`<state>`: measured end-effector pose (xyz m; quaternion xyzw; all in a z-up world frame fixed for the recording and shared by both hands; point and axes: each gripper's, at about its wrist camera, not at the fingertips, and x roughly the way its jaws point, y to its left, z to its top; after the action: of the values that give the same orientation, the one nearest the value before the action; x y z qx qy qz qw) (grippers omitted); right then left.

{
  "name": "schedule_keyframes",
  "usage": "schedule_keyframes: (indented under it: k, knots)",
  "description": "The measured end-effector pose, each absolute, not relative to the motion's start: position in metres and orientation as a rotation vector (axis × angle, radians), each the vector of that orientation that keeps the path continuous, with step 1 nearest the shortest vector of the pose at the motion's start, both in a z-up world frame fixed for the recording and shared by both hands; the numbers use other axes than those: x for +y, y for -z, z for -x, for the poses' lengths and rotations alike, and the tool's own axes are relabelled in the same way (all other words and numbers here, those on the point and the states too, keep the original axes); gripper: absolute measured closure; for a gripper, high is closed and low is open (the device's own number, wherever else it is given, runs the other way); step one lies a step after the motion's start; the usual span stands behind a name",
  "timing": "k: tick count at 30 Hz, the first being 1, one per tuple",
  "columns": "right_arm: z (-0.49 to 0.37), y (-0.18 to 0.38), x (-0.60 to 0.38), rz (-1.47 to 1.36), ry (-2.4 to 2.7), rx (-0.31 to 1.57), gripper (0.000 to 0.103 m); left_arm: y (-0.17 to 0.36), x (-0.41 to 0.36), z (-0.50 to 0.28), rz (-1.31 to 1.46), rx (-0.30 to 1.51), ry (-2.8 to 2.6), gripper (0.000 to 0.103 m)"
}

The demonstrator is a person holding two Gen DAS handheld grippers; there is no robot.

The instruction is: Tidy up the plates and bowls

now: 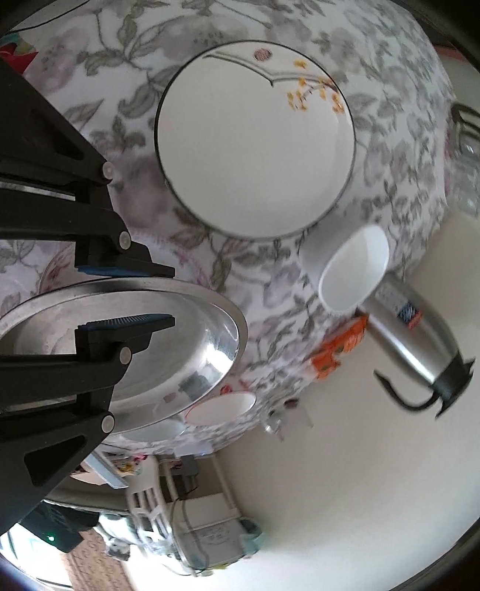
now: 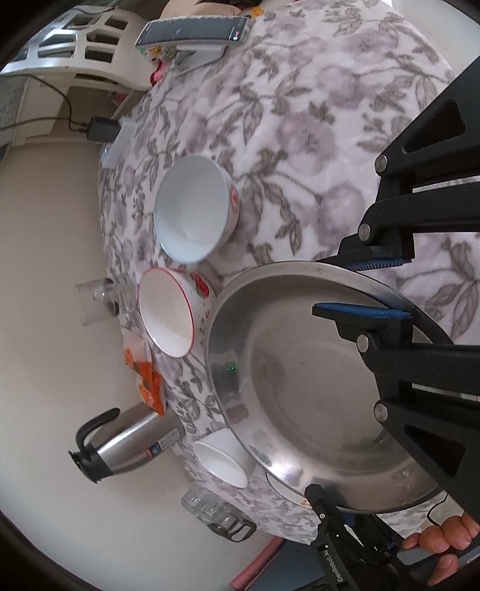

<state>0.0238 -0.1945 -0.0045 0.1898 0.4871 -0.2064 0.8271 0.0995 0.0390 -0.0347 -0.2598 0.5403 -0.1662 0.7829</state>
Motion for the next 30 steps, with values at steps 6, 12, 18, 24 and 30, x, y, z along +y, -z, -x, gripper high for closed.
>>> schedule_keyframes:
  k: [6,12,18,24,30]
  knots:
    - [-0.033,0.025,-0.18,-0.404,0.451,1.044,0.086,0.041,0.048,-0.104,0.538,1.162,0.283,0.084]
    - [-0.033,0.027,-0.179,-0.382,0.465,1.041,0.086,0.048,0.044,-0.107,0.526,1.188,0.276,0.084]
    - [-0.033,0.035,-0.178,-0.379,0.461,1.077,0.086,0.061,0.047,-0.108,0.536,1.246,0.238,0.084]
    - [-0.032,0.044,-0.183,-0.417,0.461,1.113,0.086,0.076,0.048,-0.107,0.554,1.322,0.21,0.084]
    - [-0.035,0.051,-0.182,-0.415,0.444,1.147,0.086,0.075,0.05,-0.105,0.553,1.309,0.19,0.084]
